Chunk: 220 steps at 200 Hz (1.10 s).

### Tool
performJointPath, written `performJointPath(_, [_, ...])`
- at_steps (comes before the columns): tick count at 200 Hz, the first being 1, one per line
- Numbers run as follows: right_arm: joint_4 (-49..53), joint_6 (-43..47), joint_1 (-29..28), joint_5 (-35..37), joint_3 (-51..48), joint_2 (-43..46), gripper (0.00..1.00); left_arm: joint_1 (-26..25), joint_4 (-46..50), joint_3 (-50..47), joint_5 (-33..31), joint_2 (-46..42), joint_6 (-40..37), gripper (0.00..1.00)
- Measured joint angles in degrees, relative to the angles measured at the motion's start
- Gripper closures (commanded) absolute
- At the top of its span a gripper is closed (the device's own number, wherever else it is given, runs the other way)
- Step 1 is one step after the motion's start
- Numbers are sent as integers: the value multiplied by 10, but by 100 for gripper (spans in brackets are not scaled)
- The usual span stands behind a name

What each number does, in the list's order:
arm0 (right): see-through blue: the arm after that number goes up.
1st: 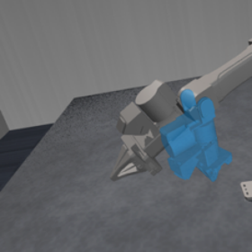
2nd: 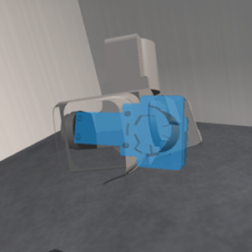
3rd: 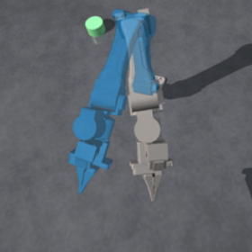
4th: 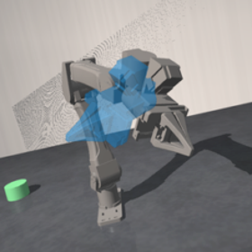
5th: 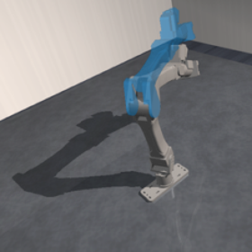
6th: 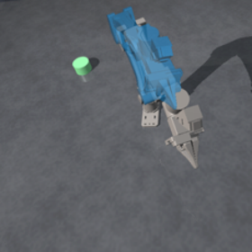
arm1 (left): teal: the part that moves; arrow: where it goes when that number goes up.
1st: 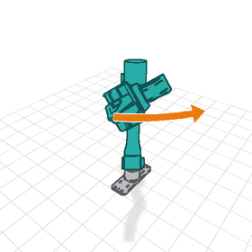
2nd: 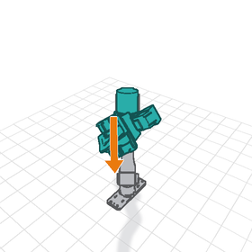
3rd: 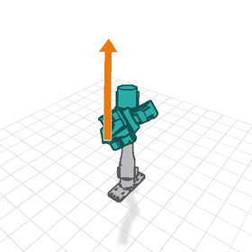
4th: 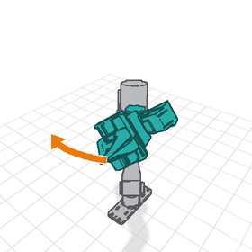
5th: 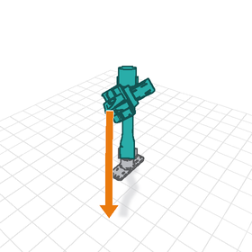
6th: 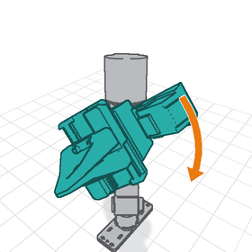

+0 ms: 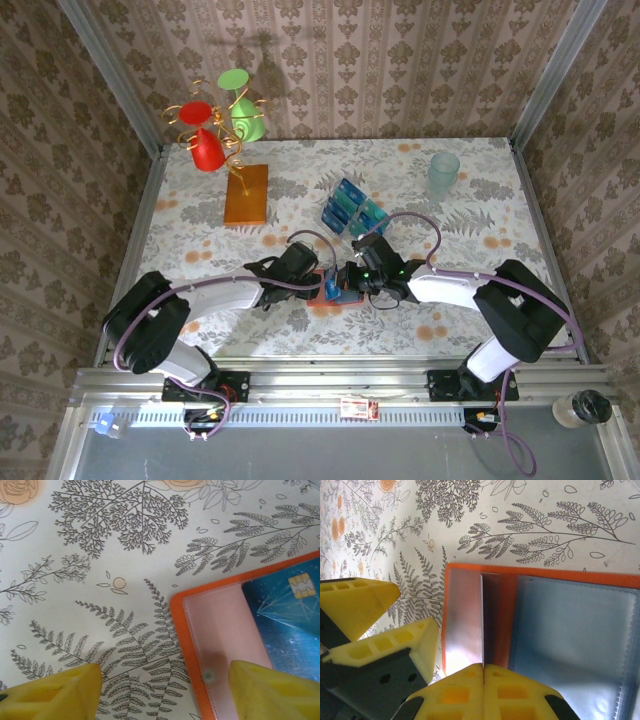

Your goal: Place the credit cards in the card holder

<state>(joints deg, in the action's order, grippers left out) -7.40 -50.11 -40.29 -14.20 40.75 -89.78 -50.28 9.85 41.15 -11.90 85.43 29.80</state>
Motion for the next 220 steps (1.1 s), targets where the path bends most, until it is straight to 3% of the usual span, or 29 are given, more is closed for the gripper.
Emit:
performJointPath(67, [-2,-1,3,-1,-2,6,100,-7,-9,-12,-5,11,16,31])
performJointPath(123, [-5,-3,26,-2,-29,77,100,-7,-12,-18,-15,19,23,31])
performJointPath(220, [-107,-37,28,9,-97,80,100,-11,-11,-18,-24,20,32,32])
